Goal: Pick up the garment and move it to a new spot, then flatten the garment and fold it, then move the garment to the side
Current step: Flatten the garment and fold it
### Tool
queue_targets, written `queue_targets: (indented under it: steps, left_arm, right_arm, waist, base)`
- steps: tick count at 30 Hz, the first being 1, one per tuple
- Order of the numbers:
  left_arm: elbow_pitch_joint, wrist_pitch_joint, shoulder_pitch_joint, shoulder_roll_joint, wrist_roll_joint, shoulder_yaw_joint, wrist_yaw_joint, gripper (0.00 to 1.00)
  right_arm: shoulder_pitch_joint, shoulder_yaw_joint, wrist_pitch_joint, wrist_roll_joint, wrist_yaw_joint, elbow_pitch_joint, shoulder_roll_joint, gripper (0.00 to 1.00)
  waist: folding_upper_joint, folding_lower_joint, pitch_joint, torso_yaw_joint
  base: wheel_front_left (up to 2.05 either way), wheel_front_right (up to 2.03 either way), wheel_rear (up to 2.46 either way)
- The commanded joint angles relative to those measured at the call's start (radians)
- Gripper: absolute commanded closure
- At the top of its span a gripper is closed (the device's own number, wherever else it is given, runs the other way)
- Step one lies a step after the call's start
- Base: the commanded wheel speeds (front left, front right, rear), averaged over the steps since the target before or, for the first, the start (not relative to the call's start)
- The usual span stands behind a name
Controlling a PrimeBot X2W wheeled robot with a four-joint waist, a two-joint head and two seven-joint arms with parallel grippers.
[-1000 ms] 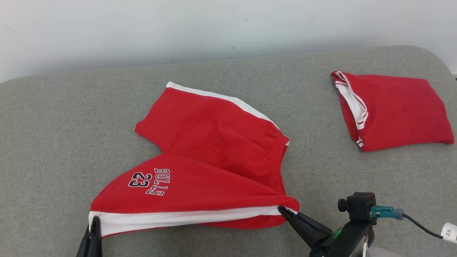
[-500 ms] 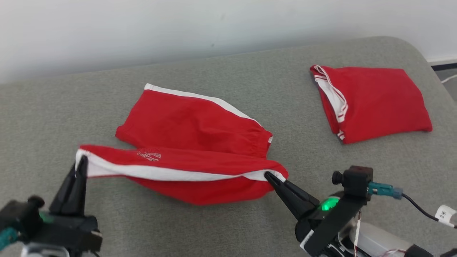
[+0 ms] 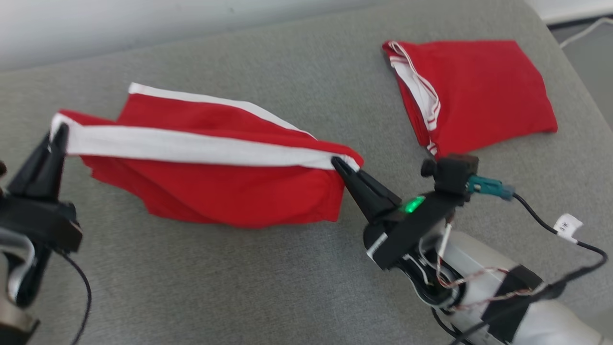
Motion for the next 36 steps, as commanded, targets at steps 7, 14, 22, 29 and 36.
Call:
queue_targets:
  steps: [7,14,22,29,36]
  left_arm:
    - [0.146,0.022,-0.164,0.052,-0.002,-0.089,0.0,1.0]
    - [0.324,0.002,-0.306,0.082,-0.037,-0.186,0.0,1.0]
    - [0.451,-0.019,-0.426,0.101,-0.062,-0.272,0.0,1.0]
    - [0.549,-0.058,-0.489,0.085,-0.062,-0.333,0.0,0.0]
    - [0.584,-0.133,-0.466,0.076,-0.095,-0.375,0.0,0.0]
  right_arm:
    - [-0.086,-0.006,-0.003,0.003,0.0,0.114,0.091,1.0]
    - [-0.156,0.006,-0.012,0.018,0.0,0.208,0.156,1.0]
    - [-0.215,0.007,-0.017,0.04,0.0,0.292,0.216,1.0]
    - [-0.25,0.021,-0.023,0.039,0.0,0.361,0.254,0.0]
    - [-0.226,0.033,-0.03,0.003,0.0,0.365,0.21,0.0]
  waist:
    - [-0.0002,-0.0002,0.104,-0.063]
    - [-0.0002,-0.0002,0.129,-0.086]
    - [-0.0002,-0.0002,0.152,-0.111]
    - [-0.0002,-0.0002,0.151,-0.107]
    - [-0.0002,-0.0002,0.108,-0.084]
  base:
    - [0.0,0.0,0.0]
    - [0.0,0.0,0.0]
    - [0.0,0.0,0.0]
    - [0.0,0.0,0.0]
    - [0.0,0.0,0.0]
